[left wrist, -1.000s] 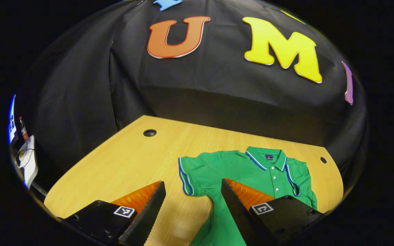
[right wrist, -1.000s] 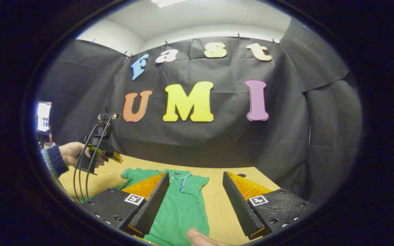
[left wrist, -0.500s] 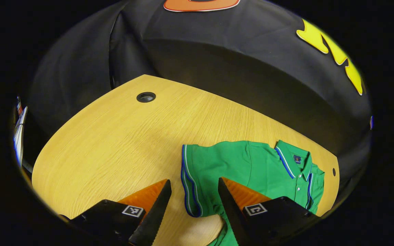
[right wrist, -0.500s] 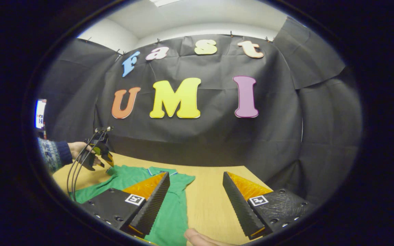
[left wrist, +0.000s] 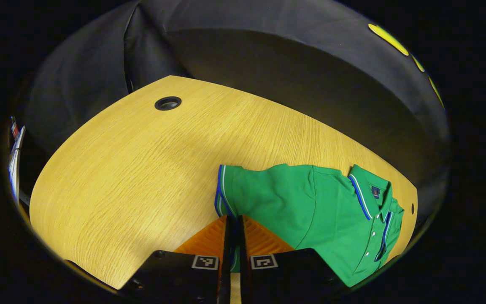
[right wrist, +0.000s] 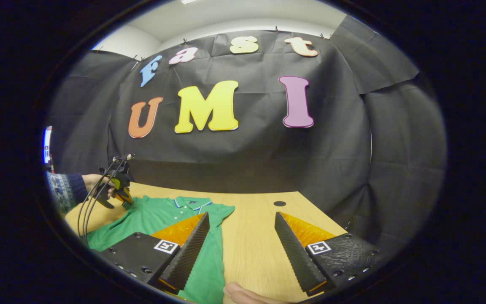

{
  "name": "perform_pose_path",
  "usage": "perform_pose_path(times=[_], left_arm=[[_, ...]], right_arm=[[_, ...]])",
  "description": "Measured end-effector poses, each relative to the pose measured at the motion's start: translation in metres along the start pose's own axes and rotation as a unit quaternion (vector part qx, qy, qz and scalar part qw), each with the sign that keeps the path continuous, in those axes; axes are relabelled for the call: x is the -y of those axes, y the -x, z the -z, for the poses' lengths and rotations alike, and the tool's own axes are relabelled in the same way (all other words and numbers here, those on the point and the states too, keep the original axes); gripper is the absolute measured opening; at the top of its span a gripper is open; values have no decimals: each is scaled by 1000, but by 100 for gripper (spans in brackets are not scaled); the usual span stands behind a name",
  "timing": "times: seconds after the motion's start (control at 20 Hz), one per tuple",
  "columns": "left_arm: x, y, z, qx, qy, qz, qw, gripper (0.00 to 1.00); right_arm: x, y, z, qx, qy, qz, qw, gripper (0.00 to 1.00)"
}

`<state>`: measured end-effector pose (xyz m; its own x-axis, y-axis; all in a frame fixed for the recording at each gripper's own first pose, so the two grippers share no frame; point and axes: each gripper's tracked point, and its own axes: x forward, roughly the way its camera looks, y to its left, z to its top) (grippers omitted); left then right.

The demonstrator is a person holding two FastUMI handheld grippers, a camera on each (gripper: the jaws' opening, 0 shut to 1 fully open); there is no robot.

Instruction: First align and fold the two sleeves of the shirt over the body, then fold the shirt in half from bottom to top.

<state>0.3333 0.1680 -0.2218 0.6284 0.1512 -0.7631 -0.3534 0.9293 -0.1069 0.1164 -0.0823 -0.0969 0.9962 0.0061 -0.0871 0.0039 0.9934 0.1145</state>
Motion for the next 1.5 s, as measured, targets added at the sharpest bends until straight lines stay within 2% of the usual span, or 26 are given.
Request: perform_pose_path(times=[0.05,0.15,0.25,0.45,0.6,0.85,0.9,1.05,1.3,1.45,1.5], left_arm=[[-3,0,-1,5,-9,-16,1000,10],[4,9,-7,14,-25,-33,999,9],[13,22,-19,37,-64,-53,996,9],[55,43,-27,63,-143,-66,986,9],[95,46,-13,62,-173,-51,982,9],[152,45,28,23,-198,1,980,12],[154,46,30,24,-214,-1,977,15],[153,52,24,55,-231,-22,971,100],[156,104,26,87,-168,42,981,100],[143,146,29,124,-161,68,977,100],[138,163,32,137,-163,76,974,100]], right_arm=[[0,-1,0,-1,0,0,1000,95],[4,0,-2,3,-2,2,1000,95],[6,0,-6,10,-6,3,1000,95],[9,-2,-3,8,-13,5,1000,95],[13,-3,-4,11,-13,11,1000,95],[16,0,-6,16,-11,12,1000,96],[17,-1,-5,16,-11,12,1000,96],[19,-2,-5,15,-8,14,1000,96],[16,3,-8,1,-40,15,999,96],[8,14,-22,8,-69,6,998,93],[5,15,-27,14,-71,4,997,95]])
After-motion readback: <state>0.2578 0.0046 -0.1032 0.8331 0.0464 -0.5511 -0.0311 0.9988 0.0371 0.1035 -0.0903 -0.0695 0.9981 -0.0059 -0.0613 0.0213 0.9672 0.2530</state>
